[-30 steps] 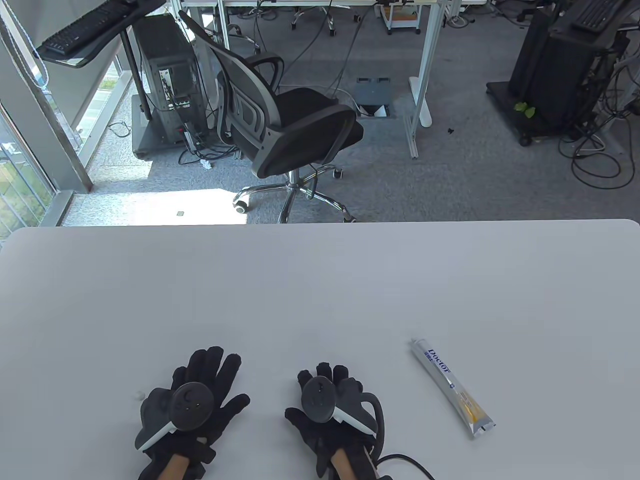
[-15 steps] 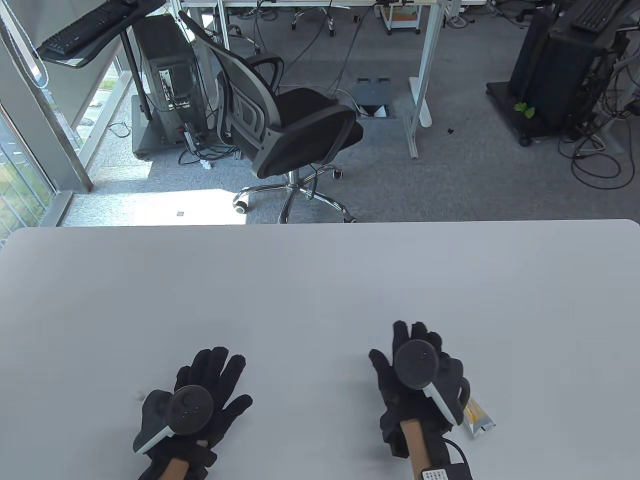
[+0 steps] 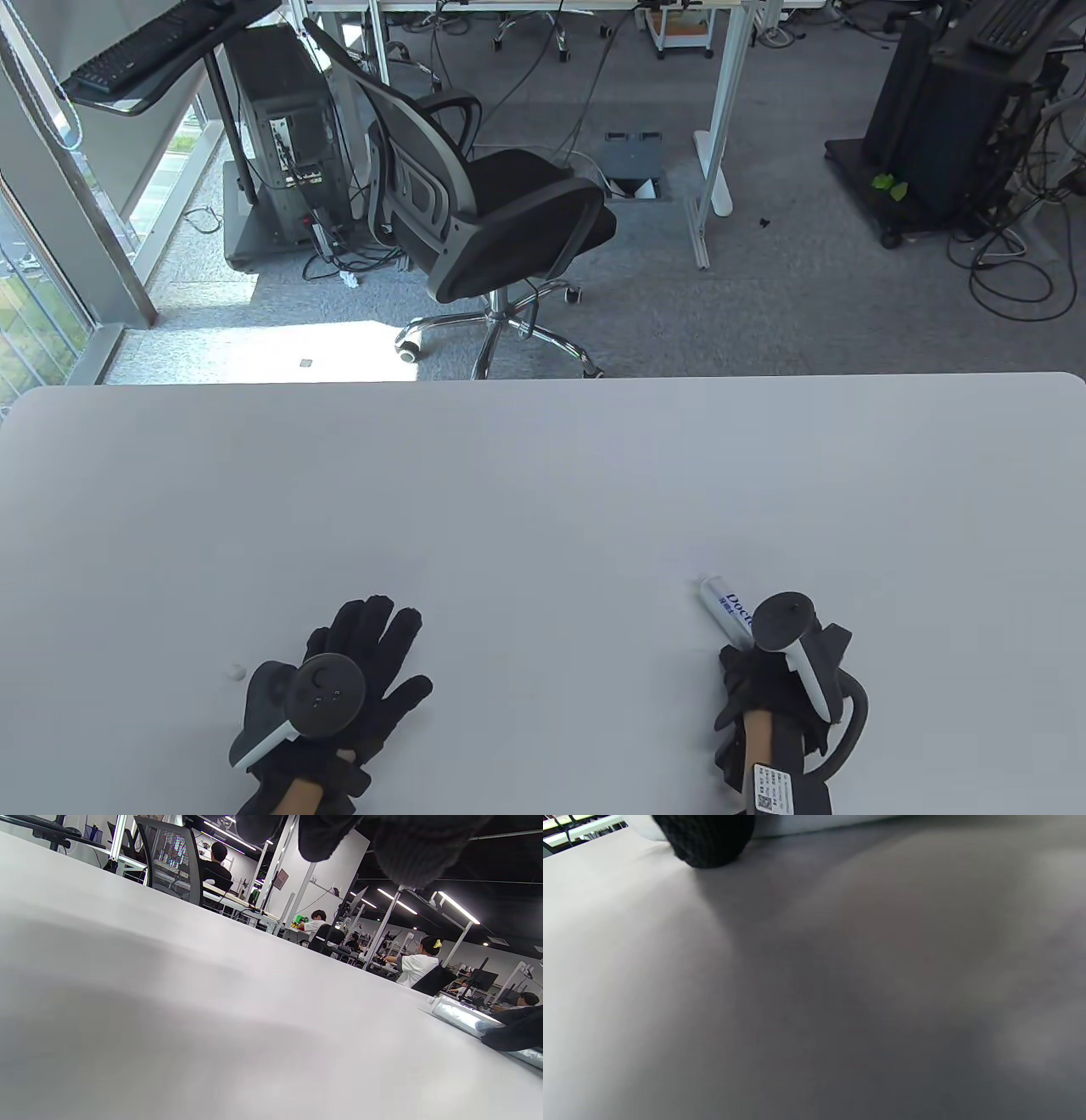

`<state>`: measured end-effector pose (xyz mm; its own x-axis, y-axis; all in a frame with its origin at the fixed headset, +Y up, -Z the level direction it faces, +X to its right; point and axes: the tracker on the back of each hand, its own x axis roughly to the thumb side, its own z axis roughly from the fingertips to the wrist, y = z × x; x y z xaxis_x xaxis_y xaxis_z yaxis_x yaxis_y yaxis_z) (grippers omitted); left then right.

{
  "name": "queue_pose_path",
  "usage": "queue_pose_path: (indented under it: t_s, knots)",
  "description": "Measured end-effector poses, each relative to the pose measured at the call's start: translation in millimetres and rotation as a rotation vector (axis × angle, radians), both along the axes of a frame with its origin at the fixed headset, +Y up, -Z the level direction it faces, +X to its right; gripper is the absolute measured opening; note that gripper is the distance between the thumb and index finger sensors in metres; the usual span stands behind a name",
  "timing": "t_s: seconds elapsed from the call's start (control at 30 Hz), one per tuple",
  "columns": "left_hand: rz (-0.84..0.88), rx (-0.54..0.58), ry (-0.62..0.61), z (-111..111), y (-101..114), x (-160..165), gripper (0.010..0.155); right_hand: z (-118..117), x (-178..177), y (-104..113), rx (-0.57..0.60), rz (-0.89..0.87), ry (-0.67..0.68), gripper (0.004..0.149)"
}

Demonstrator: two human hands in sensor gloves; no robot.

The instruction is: Screw tube cap onto toothpaste tube (Screw with left hand)

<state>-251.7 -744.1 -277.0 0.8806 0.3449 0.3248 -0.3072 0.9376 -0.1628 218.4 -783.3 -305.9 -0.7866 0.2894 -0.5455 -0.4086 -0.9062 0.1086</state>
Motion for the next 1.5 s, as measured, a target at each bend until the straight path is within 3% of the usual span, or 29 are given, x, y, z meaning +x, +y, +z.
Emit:
queue_pose_path:
  t_s: [0.07, 0.13, 0.3, 0.37, 0.5, 0.7, 0.83, 0.93, 1.07, 1.2, 1.3, 1.5]
  knots:
    - [0.0, -0.003, -0.002, -0.1, -0.2, 0.7, 0.076, 0.3, -2.2, 1.6, 0.099, 0.072, 0.02, 0.05]
    - [-0.003, -0.006, -0.002, 0.3, -0.1, 0.7, 0.075, 1.6, -5.4, 3.8, 0.096, 0.082, 0.041, 0.047]
    - [0.011, -0.018, 0.005, 0.2, -1.6, -1.0, 0.075, 6.9, -7.7, 20.9, 0.238, -0.179, 0.102, 0.047]
    - [0.006, -0.02, 0.007, -0.4, -2.3, -1.0, 0.075, 9.6, -17.7, 34.4, 0.301, -0.28, 0.142, 0.054]
    - [0.004, -0.015, 0.006, 0.9, -1.6, -0.6, 0.075, 13.5, -52.1, 65.3, 0.459, -0.483, 0.232, 0.055]
    - [0.001, -0.014, 0.005, 1.8, -2.2, -0.1, 0.075, 20.8, -126.2, 97.4, 0.575, -0.696, 0.419, 0.049]
    - [0.082, -0.021, 0.004, 3.1, 3.4, -2.6, 0.075, 22.6, -167.5, 77.7, 0.48, -0.902, 0.447, 0.049]
    - [0.086, 0.01, 0.025, -0.8, 27.0, -13.0, 0.074, 22.0, -184.9, 48.1, 0.371, -0.973, 0.429, 0.049]
    - [-0.087, 0.069, 0.077, -1.6, 68.0, -46.2, 0.071, 20.3, -189.0, 33.8, 0.284, -0.825, 0.468, 0.049]
    - [-0.232, 0.06, 0.188, 2.3, 89.6, -87.8, 0.065, 21.2, -186.6, 35.2, 0.282, -0.756, 0.504, 0.049]
    - [-0.341, 0.054, 0.282, 5.8, 86.3, -118.4, 0.063, 22.5, -185.8, 35.5, 0.288, -0.769, 0.507, 0.049]
    - [-0.494, -0.076, 0.34, -1.1, 39.1, -140.5, 0.067, 24.8, -191.6, 35.1, 0.263, -0.721, 0.559, 0.049]
